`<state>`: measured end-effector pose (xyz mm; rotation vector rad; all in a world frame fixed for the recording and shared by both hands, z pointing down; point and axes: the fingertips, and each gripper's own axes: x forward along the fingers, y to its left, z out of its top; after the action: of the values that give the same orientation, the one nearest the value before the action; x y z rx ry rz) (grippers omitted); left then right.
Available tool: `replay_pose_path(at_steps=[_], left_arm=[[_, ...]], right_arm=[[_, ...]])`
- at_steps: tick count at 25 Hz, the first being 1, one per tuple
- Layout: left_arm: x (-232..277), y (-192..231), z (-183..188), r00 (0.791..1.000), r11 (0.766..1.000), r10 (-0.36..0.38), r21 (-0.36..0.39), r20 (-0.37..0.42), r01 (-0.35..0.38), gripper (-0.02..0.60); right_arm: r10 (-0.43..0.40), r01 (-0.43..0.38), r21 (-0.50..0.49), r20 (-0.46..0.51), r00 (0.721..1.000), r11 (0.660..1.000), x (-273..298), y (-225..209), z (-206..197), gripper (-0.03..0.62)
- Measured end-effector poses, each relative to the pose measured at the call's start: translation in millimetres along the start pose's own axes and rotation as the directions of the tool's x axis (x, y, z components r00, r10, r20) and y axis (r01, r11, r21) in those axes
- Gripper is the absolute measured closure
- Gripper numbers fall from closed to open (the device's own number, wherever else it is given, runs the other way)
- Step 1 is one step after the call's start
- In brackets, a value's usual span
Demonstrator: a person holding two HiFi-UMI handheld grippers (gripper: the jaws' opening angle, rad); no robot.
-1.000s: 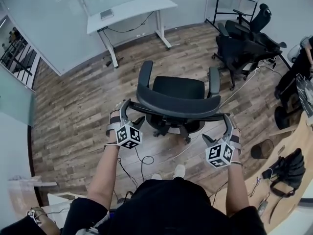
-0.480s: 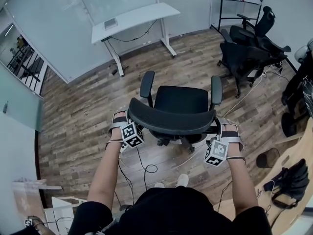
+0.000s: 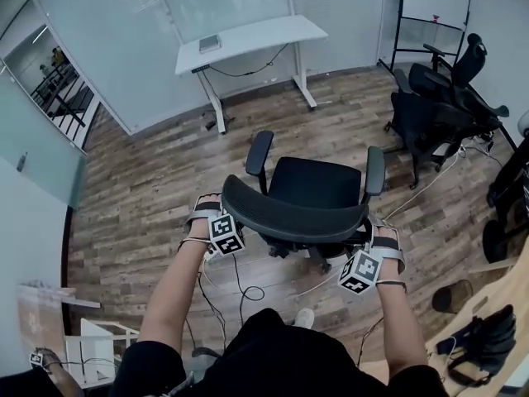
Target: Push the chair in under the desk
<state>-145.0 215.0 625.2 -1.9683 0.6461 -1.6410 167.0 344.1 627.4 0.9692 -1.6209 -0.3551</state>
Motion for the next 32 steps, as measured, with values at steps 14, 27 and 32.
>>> replay_pose_path(at_steps=[14,27,32], left_arm=[[25,34,17,0.997,0.988,0.082,-0.13,-0.014,-0.083,0.063],[74,87,17,0.997,0.992,0.054,-0.111,-0.049,-0.06,0.067],[97,116,12,0.995,0.993,0.066,-0.094,-0.07,-0.072,0.127]], right_arm=[[0.096,-0.095,0.031,-0.021,0.995,0.995,54,-45,-15,0.138],[0.057,-0.057,0.022,0.001,0.998,0.998,115,-108,-1,0.14],[0.072,-0.072,0.02,-0.003,0.997,0.997,143,-128,8,0.148]])
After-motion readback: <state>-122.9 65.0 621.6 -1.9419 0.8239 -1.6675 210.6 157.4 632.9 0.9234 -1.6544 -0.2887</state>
